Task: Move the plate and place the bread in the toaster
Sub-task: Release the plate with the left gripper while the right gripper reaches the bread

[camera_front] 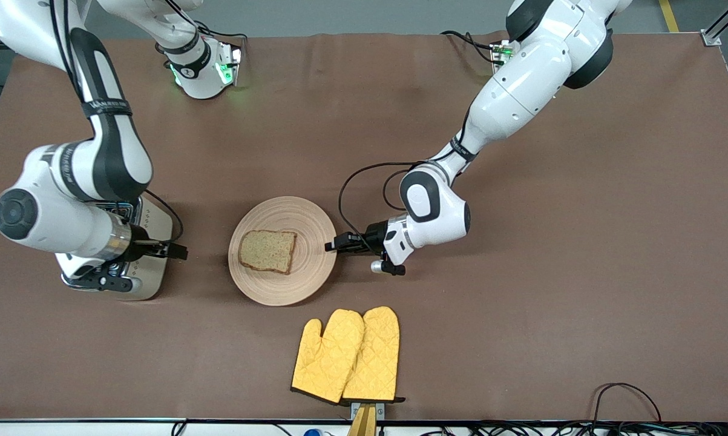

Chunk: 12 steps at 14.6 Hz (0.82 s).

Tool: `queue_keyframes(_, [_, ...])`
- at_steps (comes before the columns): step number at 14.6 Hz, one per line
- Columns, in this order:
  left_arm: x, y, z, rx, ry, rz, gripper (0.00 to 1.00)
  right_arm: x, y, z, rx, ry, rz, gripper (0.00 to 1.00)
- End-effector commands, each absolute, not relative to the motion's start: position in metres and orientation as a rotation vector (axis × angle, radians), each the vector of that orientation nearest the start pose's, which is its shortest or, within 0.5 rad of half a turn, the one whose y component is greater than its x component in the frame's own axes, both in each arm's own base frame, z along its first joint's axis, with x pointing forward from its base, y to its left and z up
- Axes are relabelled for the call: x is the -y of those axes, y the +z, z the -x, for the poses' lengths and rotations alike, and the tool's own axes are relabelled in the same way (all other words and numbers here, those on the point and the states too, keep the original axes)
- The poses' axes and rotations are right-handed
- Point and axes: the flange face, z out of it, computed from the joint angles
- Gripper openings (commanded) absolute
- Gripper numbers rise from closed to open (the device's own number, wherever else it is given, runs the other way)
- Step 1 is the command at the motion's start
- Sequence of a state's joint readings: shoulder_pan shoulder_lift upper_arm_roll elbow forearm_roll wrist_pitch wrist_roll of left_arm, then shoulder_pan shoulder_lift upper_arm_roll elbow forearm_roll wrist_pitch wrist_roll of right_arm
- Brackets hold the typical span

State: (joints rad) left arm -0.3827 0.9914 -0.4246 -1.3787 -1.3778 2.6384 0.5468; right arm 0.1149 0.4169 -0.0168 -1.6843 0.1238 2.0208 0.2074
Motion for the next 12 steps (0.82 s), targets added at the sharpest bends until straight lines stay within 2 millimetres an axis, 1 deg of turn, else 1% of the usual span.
queue_keyframes(1, [0.432, 0.177, -0.605, -0.151, 0.070, -2.043, 1.00, -0.089, 0.330, -0.636, -0.339, 0.129, 3.027, 1.00])
queue_keyframes(2, [0.416, 0.183, -0.613, -0.113, 0.081, -2.064, 1.00, -0.092, 0.317, -0.630, -0.338, 0.125, 3.029, 1.00])
queue_keyframes(3, [0.402, 0.185, -0.620, -0.058, 0.072, -2.079, 1.00, -0.102, 0.310, -0.624, -0.319, 0.126, 3.033, 1.00])
queue_keyframes(4, [0.382, 0.189, -0.630, -0.013, 0.067, -2.089, 1.00, -0.121, 0.304, -0.618, -0.331, 0.129, 3.036, 1.00])
queue_keyframes(5, [0.360, 0.193, -0.637, 0.034, 0.056, -2.105, 1.00, -0.139, 0.302, -0.613, -0.381, 0.130, 3.035, 1.00])
queue_keyframes(6, [0.338, 0.201, -0.646, 0.115, 0.059, -2.147, 1.00, -0.155, 0.302, -0.610, -0.411, 0.128, 3.034, 1.00])
queue_keyframes(7, [0.318, 0.208, -0.651, 0.190, 0.046, -2.205, 1.00, -0.165, 0.302, -0.607, -0.437, 0.130, 3.033, 1.00])
queue_keyframes(8, [0.296, 0.217, -0.659, 0.248, 0.030, -2.274, 1.00, -0.167, 0.297, -0.603, -0.476, 0.145, 3.032, 1.00])
queue_keyframes(9, [0.275, 0.232, -0.666, 0.305, -0.004, -2.347, 1.00, -0.168, 0.288, -0.597, -0.518, 0.153, 3.030, 1.00])
queue_keyframes(10, [0.259, 0.249, -0.669, 0.370, -0.026, -2.408, 1.00, -0.172, 0.277, -0.589, -0.542, 0.153, 3.029, 1.00])
queue_keyframes(11, [0.242, 0.264, -0.673, 0.428, -0.036, -2.457, 1.00, -0.179, 0.268, -0.580, -0.567, 0.149, 3.029, 1.00])
queue_keyframes(12, [0.220, 0.278, -0.677, 0.477, -0.035, -2.501, 1.00, -0.187, 0.259, -0.572, -0.600, 0.139, 3.025, 1.00])
